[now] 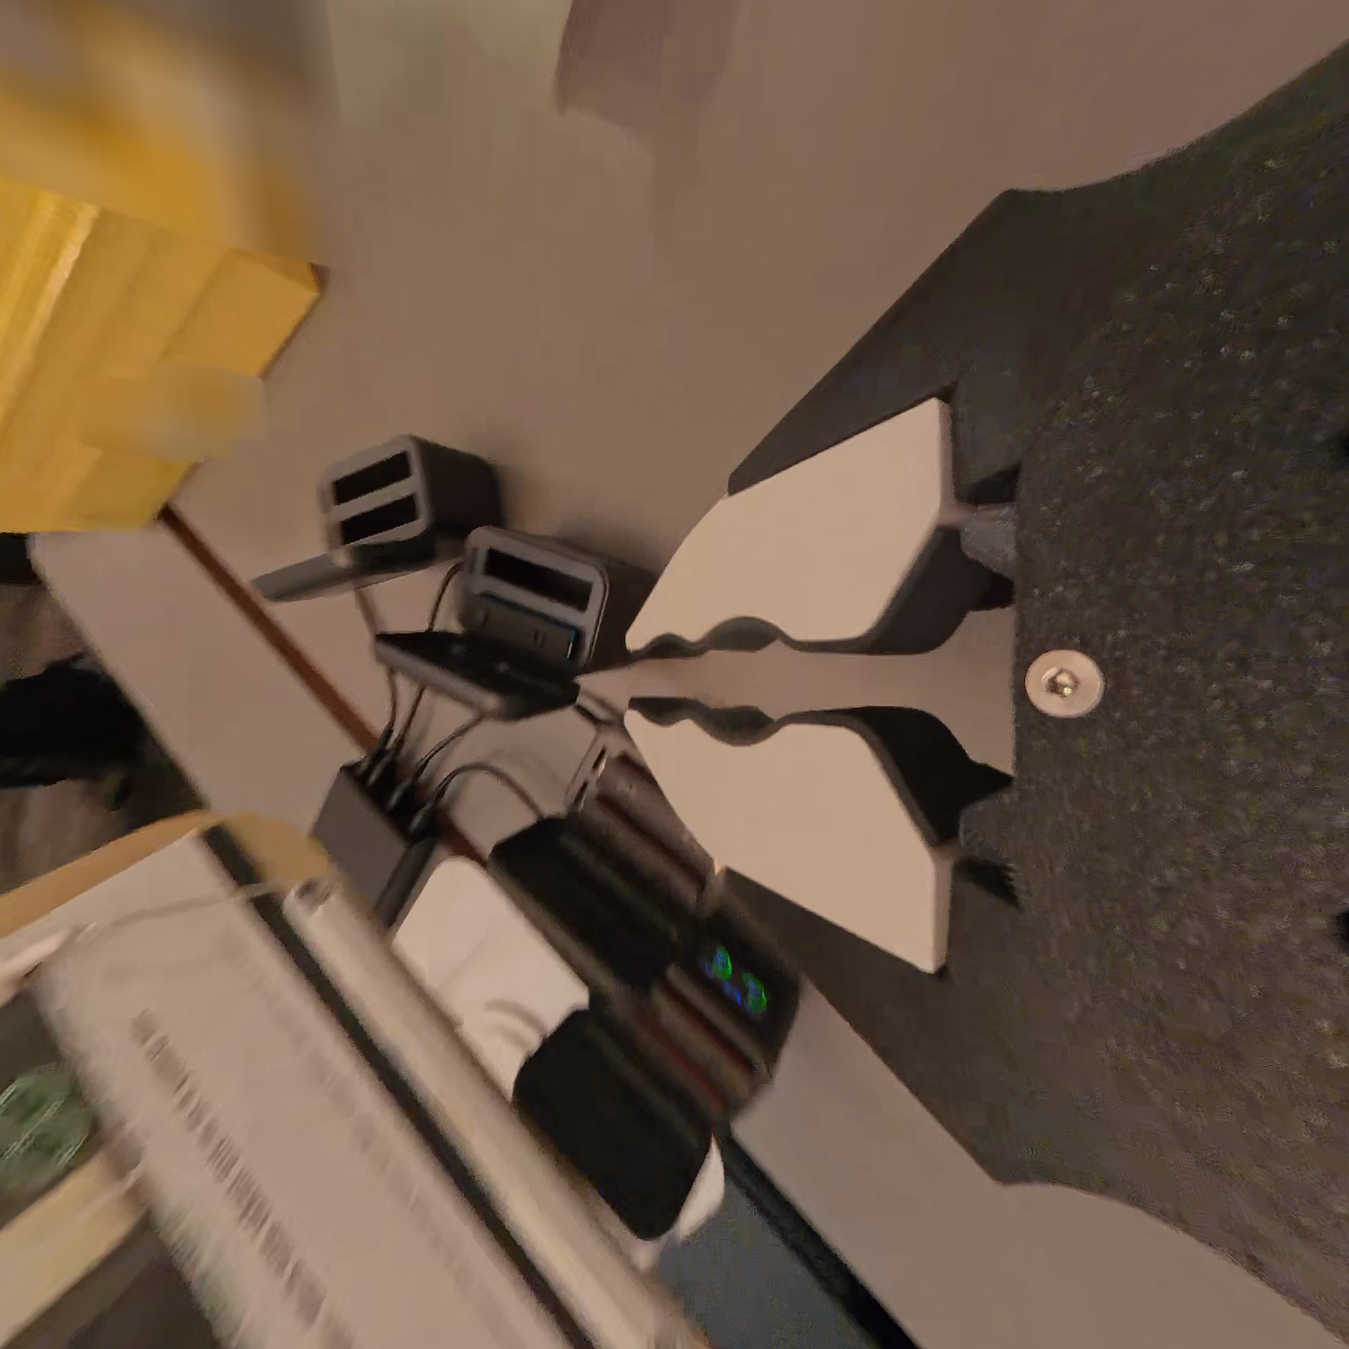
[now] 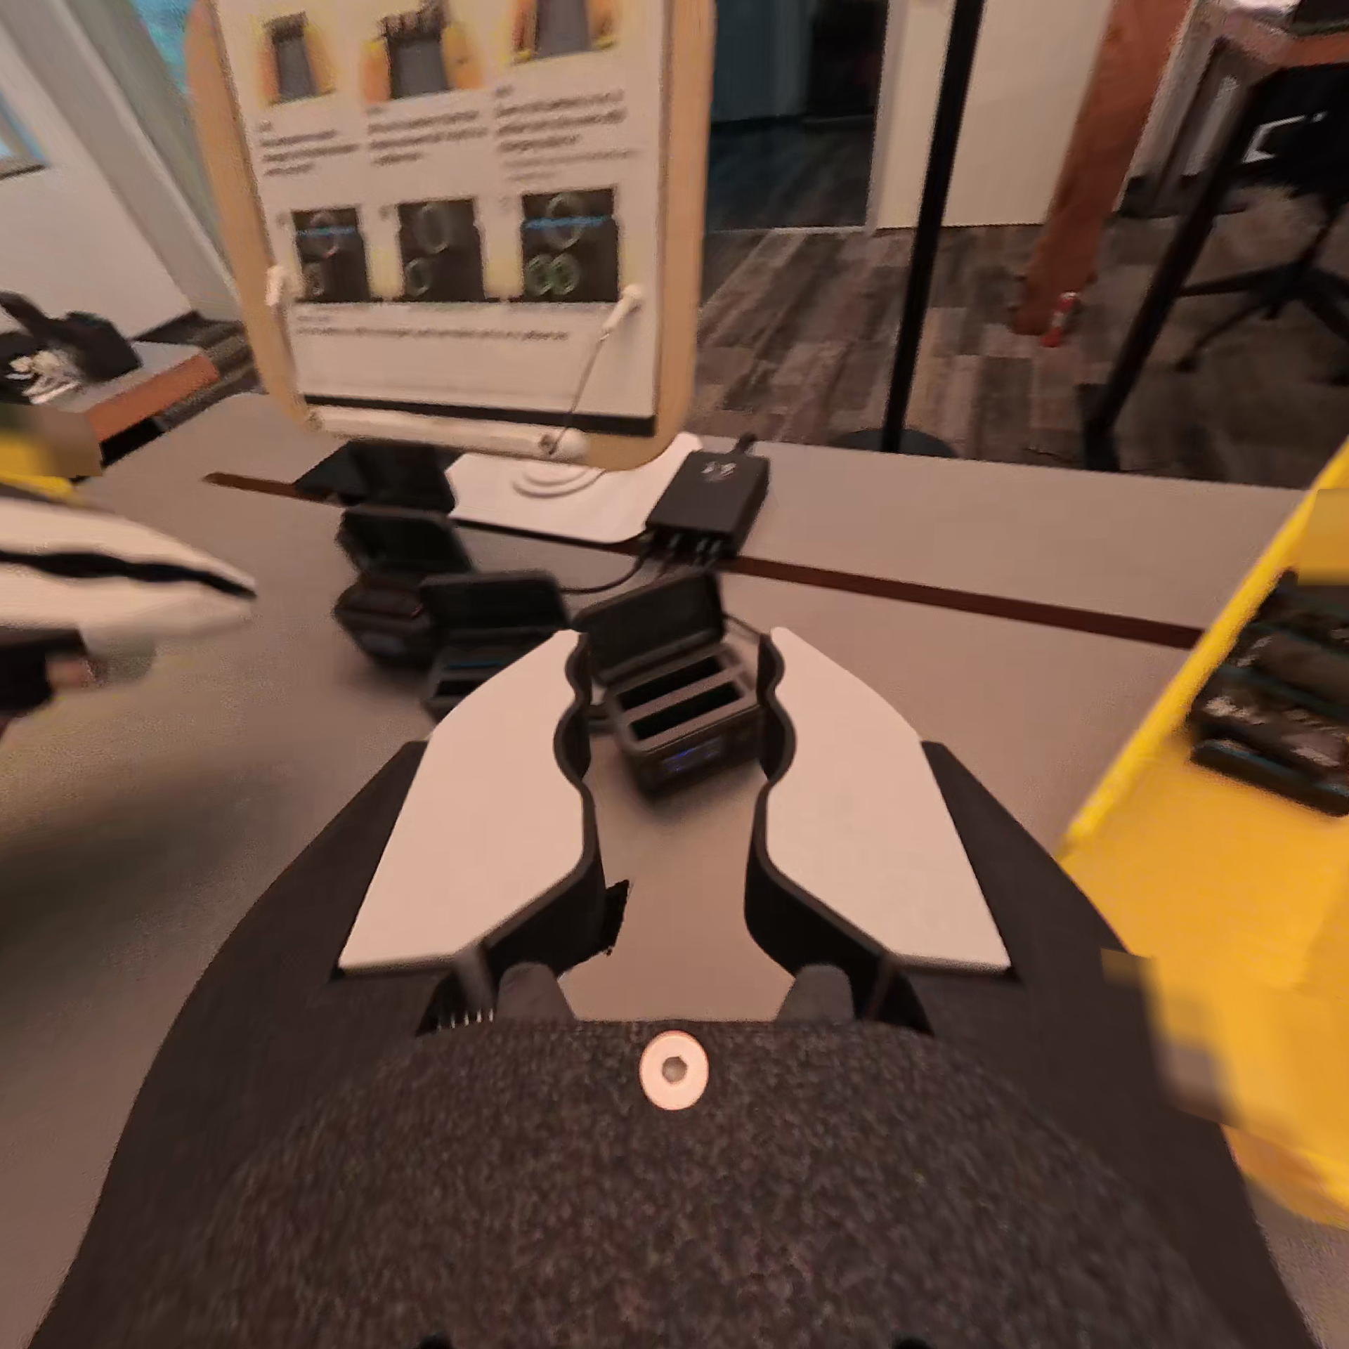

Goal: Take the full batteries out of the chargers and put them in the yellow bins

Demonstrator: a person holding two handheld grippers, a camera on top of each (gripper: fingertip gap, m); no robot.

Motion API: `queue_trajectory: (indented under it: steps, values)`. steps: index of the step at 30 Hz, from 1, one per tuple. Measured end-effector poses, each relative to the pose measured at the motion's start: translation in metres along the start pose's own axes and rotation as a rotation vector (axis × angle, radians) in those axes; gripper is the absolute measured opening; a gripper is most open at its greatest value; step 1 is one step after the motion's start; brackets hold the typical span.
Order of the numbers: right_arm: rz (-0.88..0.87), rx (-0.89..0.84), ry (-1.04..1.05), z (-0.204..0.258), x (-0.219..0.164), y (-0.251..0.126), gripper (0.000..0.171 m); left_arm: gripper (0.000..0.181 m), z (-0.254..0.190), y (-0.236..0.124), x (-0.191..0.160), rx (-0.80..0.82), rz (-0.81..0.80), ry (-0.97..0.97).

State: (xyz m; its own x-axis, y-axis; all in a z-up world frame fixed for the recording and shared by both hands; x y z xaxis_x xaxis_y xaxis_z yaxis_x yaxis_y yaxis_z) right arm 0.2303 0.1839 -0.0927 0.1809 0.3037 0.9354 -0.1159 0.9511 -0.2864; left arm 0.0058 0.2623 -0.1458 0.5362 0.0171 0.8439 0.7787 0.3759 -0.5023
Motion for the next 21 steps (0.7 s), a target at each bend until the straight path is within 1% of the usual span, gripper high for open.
queue_trajectory:
  steps: [2,4,6,7,9,11,15,17,21]
  values:
    - [-0.017,0.042,-0.009,0.019,-0.021,-0.001,0.037,0.000,0.015,-0.032,0.011,0.062,-0.050,0.012]
    - [-0.049,0.062,-0.042,0.029,-0.036,0.002,0.029,0.000,0.029,-0.065,0.015,0.116,-0.068,0.029]
    - [-0.072,0.080,-0.072,0.033,-0.047,0.006,0.018,0.000,0.042,-0.099,0.012,0.164,-0.052,0.055]
    - [-0.067,0.089,-0.075,0.034,-0.052,0.008,0.016,0.000,0.049,-0.116,0.009,0.189,-0.032,0.072]
    - [-0.056,0.106,-0.076,0.033,-0.061,0.011,0.007,0.000,0.062,-0.147,-0.004,0.238,0.031,0.114]
    - [-0.046,0.117,-0.082,0.032,-0.067,0.012,0.000,0.000,0.077,-0.176,-0.024,0.269,0.131,0.144]
    - [-0.028,0.141,-0.085,0.031,-0.074,0.013,0.000,0.001,0.105,-0.218,-0.083,0.267,0.417,0.180]
    - [-0.026,0.153,-0.095,0.033,-0.075,0.013,0.000,0.008,0.122,-0.236,-0.110,0.281,0.541,0.178]
    - [-0.005,0.181,-0.129,0.040,-0.082,0.015,0.000,0.018,0.138,-0.256,-0.153,0.171,0.726,0.132]
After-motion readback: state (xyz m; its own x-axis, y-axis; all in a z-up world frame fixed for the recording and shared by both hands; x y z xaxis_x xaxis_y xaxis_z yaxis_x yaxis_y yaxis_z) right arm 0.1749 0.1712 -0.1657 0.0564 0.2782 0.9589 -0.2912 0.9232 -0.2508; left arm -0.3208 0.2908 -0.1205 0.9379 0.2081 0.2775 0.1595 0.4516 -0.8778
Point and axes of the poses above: each gripper's, where its closed fingertips meet, y out along the fingers, x out of its top, z = x × y across the jaws, the point moved 2 cm from there along -y, back along the fingers, and after that the axes turned 6 degrees about y, right-handed, at the moved point
